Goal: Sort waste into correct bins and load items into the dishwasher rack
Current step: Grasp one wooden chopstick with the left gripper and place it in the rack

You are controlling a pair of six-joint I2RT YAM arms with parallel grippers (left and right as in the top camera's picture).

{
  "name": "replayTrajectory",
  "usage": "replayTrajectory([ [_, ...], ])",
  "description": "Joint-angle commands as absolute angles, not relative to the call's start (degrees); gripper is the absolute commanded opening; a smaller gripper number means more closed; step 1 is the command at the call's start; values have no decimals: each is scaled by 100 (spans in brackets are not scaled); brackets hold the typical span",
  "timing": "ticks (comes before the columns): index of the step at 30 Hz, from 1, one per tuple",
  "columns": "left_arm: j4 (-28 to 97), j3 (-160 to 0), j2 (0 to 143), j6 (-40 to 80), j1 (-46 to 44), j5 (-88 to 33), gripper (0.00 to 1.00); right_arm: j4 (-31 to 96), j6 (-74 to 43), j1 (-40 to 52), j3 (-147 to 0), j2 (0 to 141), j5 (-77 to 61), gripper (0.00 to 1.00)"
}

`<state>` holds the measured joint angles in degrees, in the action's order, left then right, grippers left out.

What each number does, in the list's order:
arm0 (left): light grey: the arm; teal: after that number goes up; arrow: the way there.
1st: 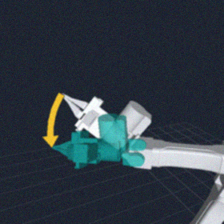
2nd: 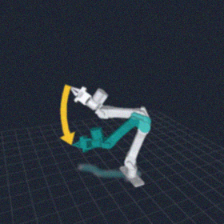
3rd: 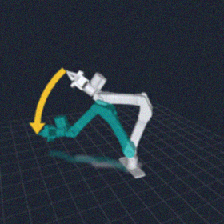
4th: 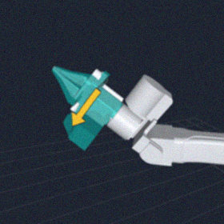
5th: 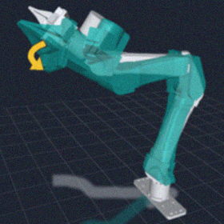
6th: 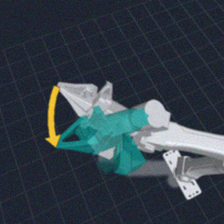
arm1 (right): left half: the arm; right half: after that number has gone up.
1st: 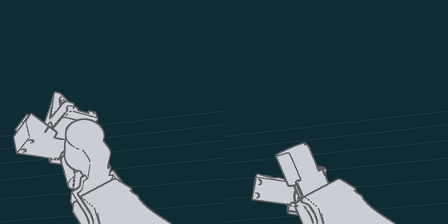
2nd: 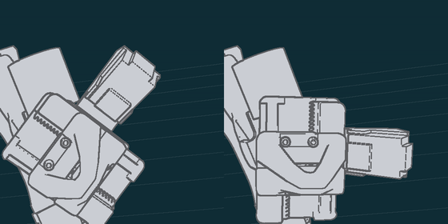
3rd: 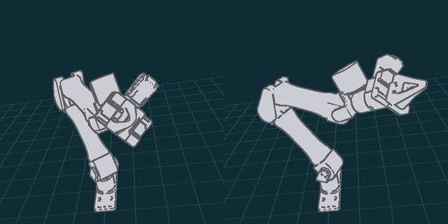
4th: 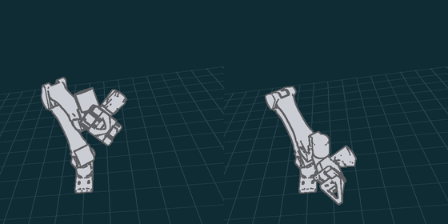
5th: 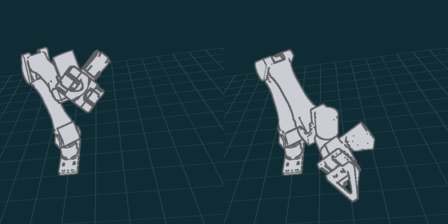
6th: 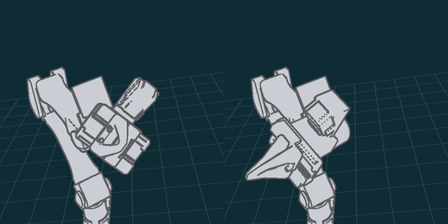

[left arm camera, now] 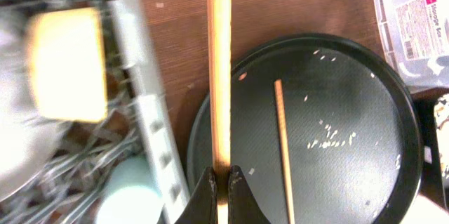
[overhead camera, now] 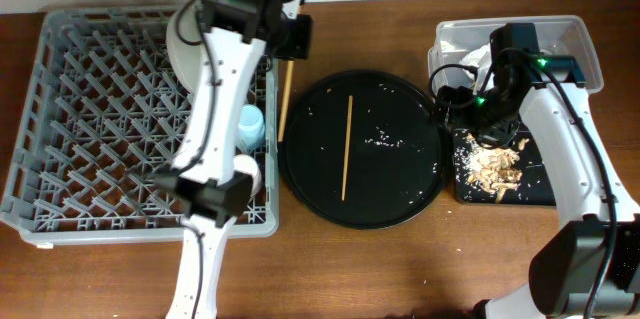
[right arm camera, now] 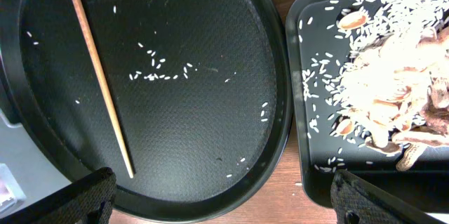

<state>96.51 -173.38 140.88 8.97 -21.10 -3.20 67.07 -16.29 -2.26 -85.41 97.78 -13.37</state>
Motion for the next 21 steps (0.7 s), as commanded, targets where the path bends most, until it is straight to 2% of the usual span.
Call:
replayTrajectory([
  [1, 9673, -16158, 12462, 753, -1907, 360, 1, 6707, -1632, -233, -8626, 9723, -1286, 98],
  [4, 9671, -14110, 11135, 827, -1229, 694, 1, 6707, -1632, -233, -8626, 9723, -1286, 99],
  [7, 9579, -12936, 10914, 646, -720, 694, 1, 6707, -1632, -233, -8626, 9723, -1286, 99],
  [11, 7760, -11021, 10916, -248, -585, 646, 0, 6707, -1632, -233, -8626, 9723, -1286, 99],
  [15, 6768, -9830, 10916, -309, -582, 801, 0, 6707, -1632, -233, -8626, 9723, -1286, 98],
  [16, 6670, -9706, 10916, -307, -582, 799, 5, 6707, -1632, -233, -8626, 9723, -1286, 98],
  [18, 6549, -9668, 10914, -307, -582, 799, 27, 6707, -1632, -233, -8626, 9723, -1286, 98],
  [19, 6486, -9679, 10914, -303, -582, 797, 41, 6707, -1632, -233, -8626, 9723, -1286, 99],
  [21, 6399, -9778, 10912, -261, -582, 797, 51, 6707, -1632, -233, -8626, 9723, -1286, 98],
])
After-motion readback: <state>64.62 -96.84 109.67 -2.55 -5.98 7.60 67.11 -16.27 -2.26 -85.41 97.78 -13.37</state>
